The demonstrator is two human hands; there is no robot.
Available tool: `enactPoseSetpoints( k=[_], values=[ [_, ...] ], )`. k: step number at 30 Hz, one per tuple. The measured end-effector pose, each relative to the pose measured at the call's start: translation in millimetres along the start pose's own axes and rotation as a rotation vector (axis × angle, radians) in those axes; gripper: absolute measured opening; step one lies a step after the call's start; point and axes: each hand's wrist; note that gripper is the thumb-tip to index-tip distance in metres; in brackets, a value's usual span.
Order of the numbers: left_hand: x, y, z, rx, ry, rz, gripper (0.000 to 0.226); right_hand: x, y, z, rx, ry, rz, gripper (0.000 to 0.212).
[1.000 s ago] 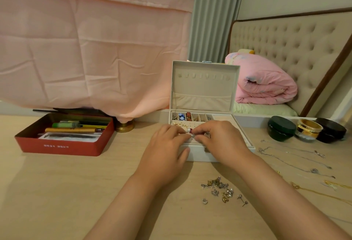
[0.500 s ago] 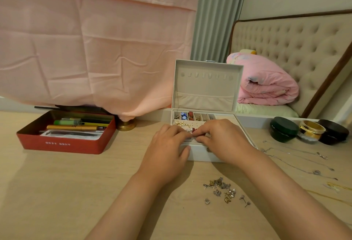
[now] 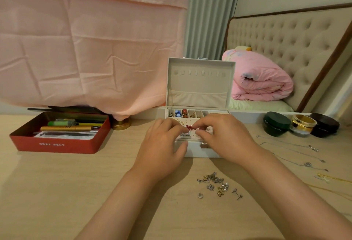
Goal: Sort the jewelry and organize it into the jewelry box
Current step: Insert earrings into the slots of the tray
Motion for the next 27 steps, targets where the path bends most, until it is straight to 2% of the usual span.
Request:
enactPoseSetpoints(
  k=[3, 6, 10, 14, 22, 24, 27],
  values=[
    [12, -2, 2, -0.002, 0.075, -0.031, 0.019, 8, -13, -12, -0.141, -0.008, -0.029, 0.011],
    [25, 0, 0, -0.115, 0.130, -0.060, 0.015, 17, -13, -27, -0.342, 0.014, -0.058, 0.012],
    [33, 9, -7, -0.310, 0.114, -0.064, 0.015, 28, -5, -40, -0.403, 0.005, -0.086, 0.014],
    [33, 16, -13, -0.412, 0.090, -0.034, 0.019, 31, -4, -43, -0.490, -0.006, -0.056, 0.016],
    [31, 18, -13, -0.454, 0.030, -0.032, 0.017, 31, -2, -44, -0.486, 0.013, 0.081, 0.007],
    [31, 16, -13, -0.443, -0.035, -0.102, 0.016, 30, -3, -44, -0.448, 0.035, 0.151, 0.006],
    [37, 13, -12, -0.396, -0.213, -0.353, 0.009, 31, -4, -44, -0.310, 0.094, 0.269, 0.007]
  ],
)
Point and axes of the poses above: each hand's wrist, its own z-axis towards the middle knuckle, its own y-axis out of the palm, x = y × z, and after that the axes turned 4 degrees about x, right-handed
